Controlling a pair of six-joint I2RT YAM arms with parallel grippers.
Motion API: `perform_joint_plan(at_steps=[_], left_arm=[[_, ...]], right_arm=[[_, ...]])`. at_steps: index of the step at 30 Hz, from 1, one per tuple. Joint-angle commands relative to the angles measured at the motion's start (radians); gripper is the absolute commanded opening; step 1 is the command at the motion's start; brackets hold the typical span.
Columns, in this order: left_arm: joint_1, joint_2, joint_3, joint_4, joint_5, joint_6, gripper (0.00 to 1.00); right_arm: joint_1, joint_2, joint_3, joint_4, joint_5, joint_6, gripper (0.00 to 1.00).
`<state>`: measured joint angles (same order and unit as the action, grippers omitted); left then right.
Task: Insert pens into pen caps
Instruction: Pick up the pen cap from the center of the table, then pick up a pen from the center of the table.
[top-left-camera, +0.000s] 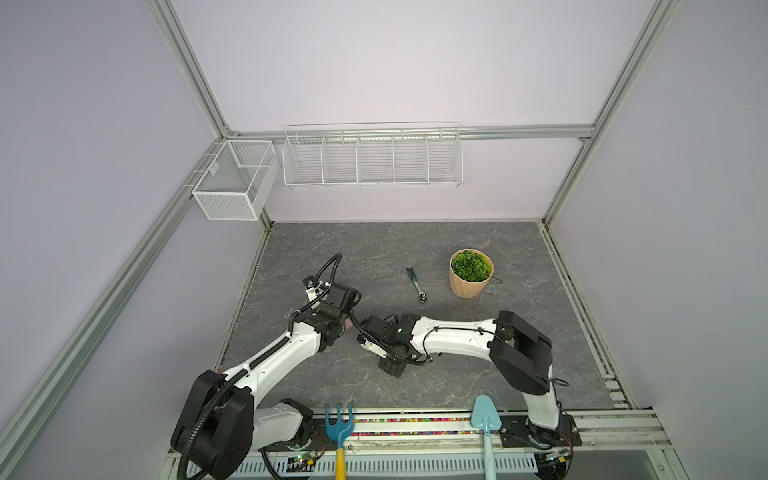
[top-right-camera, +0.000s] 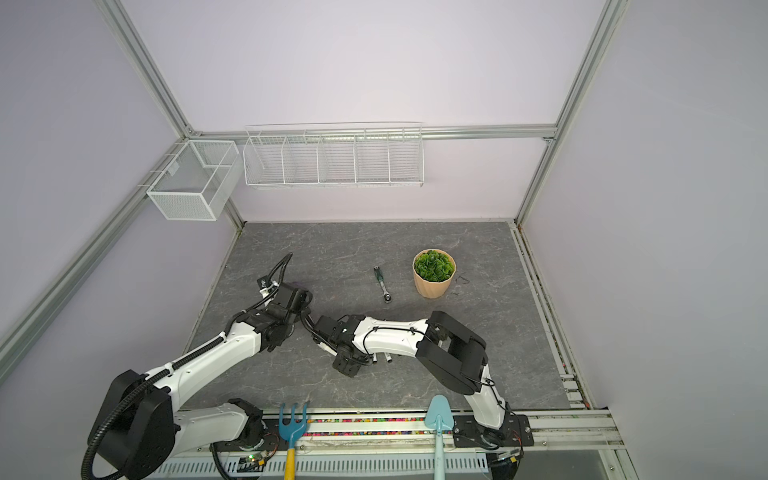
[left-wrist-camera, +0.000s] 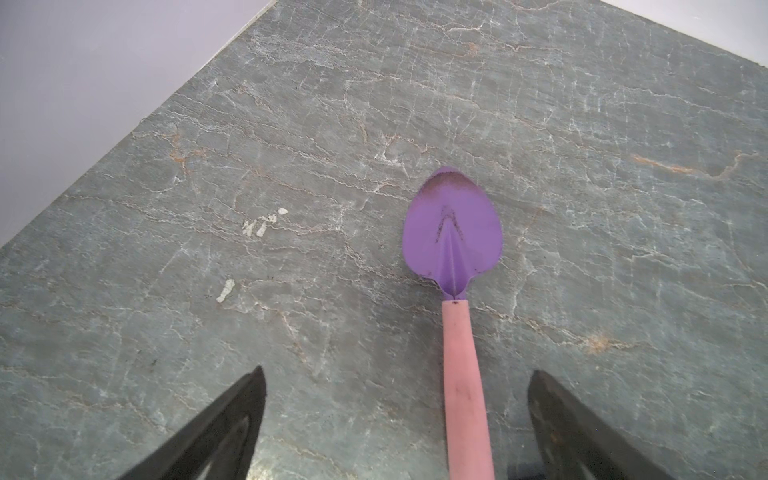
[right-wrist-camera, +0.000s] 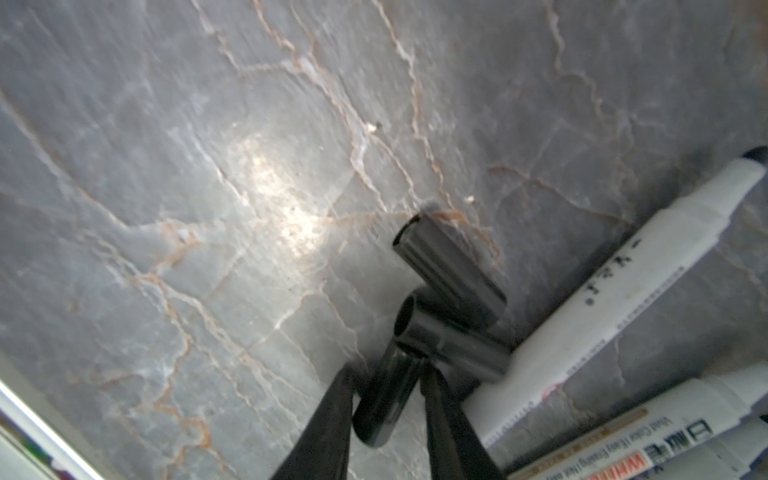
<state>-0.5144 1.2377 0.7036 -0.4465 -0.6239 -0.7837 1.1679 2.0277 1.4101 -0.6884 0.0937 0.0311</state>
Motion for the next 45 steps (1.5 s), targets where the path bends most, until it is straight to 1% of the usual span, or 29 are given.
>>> perform_joint_plan(at_steps=[1, 4, 10, 12, 15, 19, 23, 26, 29, 31, 36, 41, 45], left_arm=[[0.000, -0.005, -0.009, 0.000, -0.014, -0.004, 0.97], [0.000, 0.001, -0.009, 0.007, -0.008, 0.000, 0.97], [0.002, 0.018, 0.000, 0.012, 0.004, 0.011, 0.97], [0.003, 0.023, 0.003, 0.019, 0.010, 0.016, 0.97], [0.004, 0.036, 0.009, 0.039, 0.032, 0.034, 0.97], [0.004, 0.069, 0.040, 0.046, 0.084, 0.081, 0.96], [0.001, 0.109, 0.084, 0.046, 0.200, 0.174, 0.95], [-0.011, 0.144, 0.096, 0.062, 0.306, 0.259, 0.94], [-0.068, 0.185, 0.108, 0.060, 0.356, 0.333, 0.93], [-0.130, 0.219, 0.145, 0.038, 0.348, 0.391, 0.92], [-0.266, 0.314, 0.246, -0.006, 0.405, 0.531, 0.92], [-0.338, 0.436, 0.361, -0.103, 0.424, 0.588, 0.92], [-0.360, 0.515, 0.415, -0.151, 0.418, 0.595, 0.90]], right_arm=[[-0.011, 0.096, -0.018, 0.020, 0.058, 0.006, 0.34], [-0.009, 0.119, 0.005, 0.008, 0.060, -0.003, 0.33], [-0.020, 0.115, -0.002, 0.033, 0.063, 0.007, 0.20], [-0.032, 0.090, -0.019, 0.058, 0.049, 0.017, 0.18], [-0.050, 0.012, -0.071, 0.146, 0.032, 0.027, 0.16], [-0.081, -0.130, -0.145, 0.269, 0.033, 0.028, 0.14], [-0.124, -0.266, -0.182, 0.343, 0.040, 0.053, 0.13], [-0.161, -0.333, -0.194, 0.368, 0.095, 0.101, 0.12], [-0.194, -0.364, -0.202, 0.381, 0.125, 0.143, 0.12], [-0.212, -0.373, -0.210, 0.385, 0.135, 0.175, 0.12], [-0.248, -0.395, -0.254, 0.407, 0.158, 0.233, 0.13], [-0.270, -0.423, -0.292, 0.413, 0.192, 0.239, 0.13], [-0.297, -0.461, -0.336, 0.431, 0.194, 0.263, 0.13]])
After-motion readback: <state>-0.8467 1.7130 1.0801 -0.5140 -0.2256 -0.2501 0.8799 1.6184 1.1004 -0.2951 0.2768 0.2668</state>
